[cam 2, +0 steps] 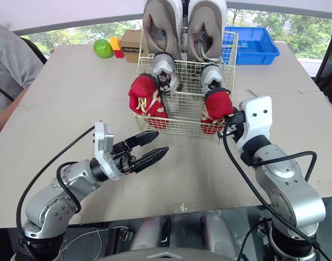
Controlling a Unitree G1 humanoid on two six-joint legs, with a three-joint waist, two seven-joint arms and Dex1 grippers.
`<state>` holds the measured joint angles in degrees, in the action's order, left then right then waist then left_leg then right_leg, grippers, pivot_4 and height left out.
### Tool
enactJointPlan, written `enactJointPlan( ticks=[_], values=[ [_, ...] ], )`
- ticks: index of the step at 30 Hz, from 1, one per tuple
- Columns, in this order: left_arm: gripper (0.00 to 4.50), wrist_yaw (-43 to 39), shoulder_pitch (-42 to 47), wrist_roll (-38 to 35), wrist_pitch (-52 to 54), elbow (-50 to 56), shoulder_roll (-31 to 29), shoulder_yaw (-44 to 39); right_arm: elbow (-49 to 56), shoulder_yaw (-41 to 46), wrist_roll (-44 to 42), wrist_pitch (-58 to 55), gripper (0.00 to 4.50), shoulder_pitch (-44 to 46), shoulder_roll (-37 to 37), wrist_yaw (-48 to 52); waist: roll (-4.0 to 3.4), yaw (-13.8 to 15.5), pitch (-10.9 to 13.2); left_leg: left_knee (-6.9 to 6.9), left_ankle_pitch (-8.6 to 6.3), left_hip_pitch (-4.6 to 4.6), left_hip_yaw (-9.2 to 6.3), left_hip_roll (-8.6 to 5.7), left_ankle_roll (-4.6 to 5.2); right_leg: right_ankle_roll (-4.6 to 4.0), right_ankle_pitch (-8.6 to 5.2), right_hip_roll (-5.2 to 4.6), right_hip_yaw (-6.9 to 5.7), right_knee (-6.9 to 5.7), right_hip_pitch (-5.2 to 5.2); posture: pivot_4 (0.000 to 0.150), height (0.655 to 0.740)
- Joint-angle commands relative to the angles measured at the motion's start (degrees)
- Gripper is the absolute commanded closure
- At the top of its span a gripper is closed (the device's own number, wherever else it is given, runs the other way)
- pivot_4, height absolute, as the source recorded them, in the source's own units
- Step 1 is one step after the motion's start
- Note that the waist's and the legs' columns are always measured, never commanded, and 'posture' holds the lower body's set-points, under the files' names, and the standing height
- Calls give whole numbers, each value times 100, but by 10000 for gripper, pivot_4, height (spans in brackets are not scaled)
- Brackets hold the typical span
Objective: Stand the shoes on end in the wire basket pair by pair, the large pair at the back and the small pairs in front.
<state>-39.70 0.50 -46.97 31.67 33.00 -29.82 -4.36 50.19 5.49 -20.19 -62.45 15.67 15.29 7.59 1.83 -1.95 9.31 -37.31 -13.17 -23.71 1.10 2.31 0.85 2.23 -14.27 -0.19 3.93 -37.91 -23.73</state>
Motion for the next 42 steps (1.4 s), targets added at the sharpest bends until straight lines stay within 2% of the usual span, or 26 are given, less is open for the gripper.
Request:
enactJointPlan(
  ticks=[1,5,8,9,12,14,16,20,24,30,34,37,42],
  values=[
    [4236,1,-6,-58,-72,169,35,-20,-340,-182,-281,-330,44113,252,90,277,0,-20,0,0,0,1,0,0,0,0,0,1,1,0,0,1500,7400],
    [4236,-17,-38,-17,-118,158,36,-41,-867,83,-383,-557,44113,479,159,388,2,-52,-4,0,0,5,-1,1,0,0,0,6,3,-2,0,1500,7400],
    [4236,-23,-98,-25,-146,188,15,-103,-1112,520,-696,-799,34829,508,224,617,6,-45,-8,0,0,7,0,3,0,-3,2,8,2,-2,4,1500,7400],
    [4236,-28,-119,-28,-154,197,8,-113,-1116,544,-730,-808,33533,502,281,656,3,-44,-8,0,0,6,0,3,0,-3,2,7,1,-2,4,1500,7400],
    [4236,-20,-192,-29,-180,228,-7,-158,-1159,704,-749,-698,20417,584,381,624,6,-43,-11,-1,0,8,1,4,0,-1,0,5,2,-1,6,1500,7400],
    [4236,67,-234,-72,-195,240,35,-227,-1247,1026,-834,-571,14601,678,573,730,6,-39,-11,-2,0,8,0,4,1,1,-1,3,4,-2,6,1500,7400],
    [4236,139,-254,-75,-222,272,77,-244,-1239,1299,-1040,-380,6626,632,833,1027,6,0,-11,-10,1,5,0,3,1,3,-1,1,4,-2,6,1500,7400],
    [4236,259,-274,-225,-128,299,125,-305,-1189,1950,-1743,-173,6626,411,1162,1640,4,32,-7,-13,0,-3,3,-6,3,4,-2,-17,4,3,7,1500,7400],
    [4236,209,-287,-201,-139,241,70,-317,-1227,2096,-1918,263,6626,-155,1685,2272,1,35,-5,-5,-3,-8,6,-7,6,4,-1,-16,-1,5,6,1500,7400],
    [4236,162,-328,-178,-139,185,-15,-357,-1405,2271,-2044,747,6626,-576,2035,2550,0,8,-4,0,-4,-6,7,-9,8,30,-9,-13,0,5,6,1500,7400],
    [4236,185,-402,-189,-133,242,-100,-443,-1319,2219,-1857,1607,6626,-1254,2224,3184,0,32,-4,0,-4,-6,7,-9,7,23,-14,-13,-1,5,7,1500,7400],
    [4236,122,-752,-255,-85,419,-285,-637,-1130,2373,-1827,2347,6626,-2002,2396,3929,-1,47,-3,1,-5,-9,6,-8,8,25,-16,-14,-1,9,6,1500,7400],
    [4236,-219,-1623,-236,-174,451,-603,-1099,-1593,2816,-1526,3323,6626,-2987,2489,4523,-9,21,2,6,-8,-1,2,-4,11,30,-21,-16,7,11,6,1500,7400]
  ],
)
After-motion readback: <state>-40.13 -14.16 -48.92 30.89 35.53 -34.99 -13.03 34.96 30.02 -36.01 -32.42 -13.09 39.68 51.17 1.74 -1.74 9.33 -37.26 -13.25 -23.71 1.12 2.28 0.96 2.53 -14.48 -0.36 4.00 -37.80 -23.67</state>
